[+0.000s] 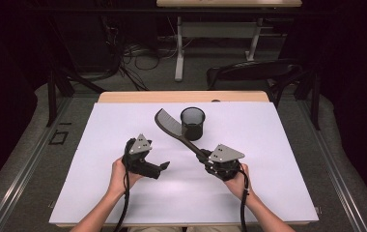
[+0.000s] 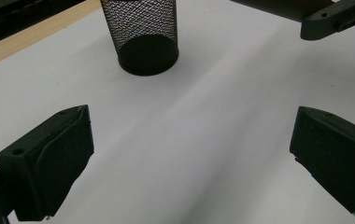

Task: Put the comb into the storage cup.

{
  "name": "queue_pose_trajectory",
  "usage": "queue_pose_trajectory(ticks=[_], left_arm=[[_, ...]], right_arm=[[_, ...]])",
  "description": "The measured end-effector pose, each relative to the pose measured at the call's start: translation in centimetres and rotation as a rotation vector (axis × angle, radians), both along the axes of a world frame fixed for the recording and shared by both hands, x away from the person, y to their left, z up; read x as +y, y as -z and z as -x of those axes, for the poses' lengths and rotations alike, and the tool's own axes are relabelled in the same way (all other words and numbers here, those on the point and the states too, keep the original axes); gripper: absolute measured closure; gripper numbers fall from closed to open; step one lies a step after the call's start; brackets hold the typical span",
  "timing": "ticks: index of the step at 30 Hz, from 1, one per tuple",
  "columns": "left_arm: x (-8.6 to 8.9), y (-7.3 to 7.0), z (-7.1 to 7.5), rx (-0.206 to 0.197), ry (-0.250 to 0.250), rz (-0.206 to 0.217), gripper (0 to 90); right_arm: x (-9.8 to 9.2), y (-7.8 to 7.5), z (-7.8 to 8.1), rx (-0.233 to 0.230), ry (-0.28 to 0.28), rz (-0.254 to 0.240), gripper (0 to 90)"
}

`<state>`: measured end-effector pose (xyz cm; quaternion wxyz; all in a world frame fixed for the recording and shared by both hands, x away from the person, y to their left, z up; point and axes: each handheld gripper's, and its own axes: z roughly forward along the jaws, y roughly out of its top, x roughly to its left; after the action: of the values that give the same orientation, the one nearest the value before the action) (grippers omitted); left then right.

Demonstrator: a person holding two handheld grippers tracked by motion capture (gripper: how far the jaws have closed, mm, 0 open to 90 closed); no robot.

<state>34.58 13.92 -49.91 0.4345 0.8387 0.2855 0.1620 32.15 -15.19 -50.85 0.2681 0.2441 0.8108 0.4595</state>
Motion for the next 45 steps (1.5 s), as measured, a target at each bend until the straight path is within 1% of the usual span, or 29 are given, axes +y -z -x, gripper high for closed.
queue_pose_trajectory(ticks=[5, 12, 14, 15, 18, 23, 26, 30, 31, 32, 34, 36, 38, 42, 45], left_arm=[[-0.2, 0.1, -0.1, -0.007, -0.030, -0.007, 0.0], [-0.1, 0.1, -0.3, -0.007, -0.063, 0.018, 0.0], [-0.2, 0.1, -0.3, -0.003, -0.066, 0.031, 0.0], [-0.3, 0.1, -0.3, -0.007, -0.069, 0.033, 0.0], [-0.6, 0.1, -0.4, -0.008, -0.066, 0.027, 0.0], [-1.1, 0.2, -0.6, 0.001, -0.068, 0.029, 0.0], [-1.2, 0.1, -0.7, 0.010, -0.072, 0.048, 0.0], [-1.6, -0.1, -0.8, 0.012, -0.076, 0.067, 0.0], [-1.6, -0.1, -0.8, 0.015, -0.076, 0.077, 0.0], [-1.7, -0.1, -0.8, 0.020, -0.076, 0.081, 0.0], [-1.9, -0.2, -0.9, 0.017, -0.080, 0.080, 0.0], [-2.0, -0.2, -0.9, 0.019, -0.085, 0.086, 0.0], [-2.1, -0.2, -1.1, 0.025, -0.090, 0.102, 0.0], [-2.2, -0.3, -1.3, 0.025, -0.095, 0.111, 0.0], [-2.1, -0.3, -1.5, 0.036, -0.103, 0.135, 0.0]], right_arm=[[0.6, 0.1, 0.1, -0.005, 0.032, -0.014, 72.7], [0.8, 0.2, 0.2, 0.005, 0.075, -0.039, 72.7], [0.8, 0.3, 0.2, 0.009, 0.085, -0.045, 72.7], [0.8, 0.3, 0.2, 0.011, 0.090, -0.048, 72.6], [0.8, 0.3, 0.3, 0.016, 0.111, -0.056, 72.7], [0.8, 0.4, 0.2, 0.022, 0.132, -0.074, 72.6], [1.0, 0.6, 0.2, 0.036, 0.145, -0.088, 72.6], [1.4, 0.7, 0.3, 0.031, 0.155, -0.095, 72.6], [1.4, 0.7, 0.3, 0.029, 0.157, -0.096, 72.6], [1.5, 0.7, 0.3, 0.027, 0.158, -0.098, 72.6], [1.6, 0.7, 0.3, 0.025, 0.164, -0.100, 72.6], [1.7, 0.8, 0.2, 0.026, 0.171, -0.106, 72.6], [1.9, 0.8, 0.0, 0.027, 0.175, -0.109, 72.6], [2.1, 0.9, -0.1, 0.026, 0.177, -0.106, 72.6], [2.2, 0.9, -0.2, 0.026, 0.187, -0.106, 72.6]])
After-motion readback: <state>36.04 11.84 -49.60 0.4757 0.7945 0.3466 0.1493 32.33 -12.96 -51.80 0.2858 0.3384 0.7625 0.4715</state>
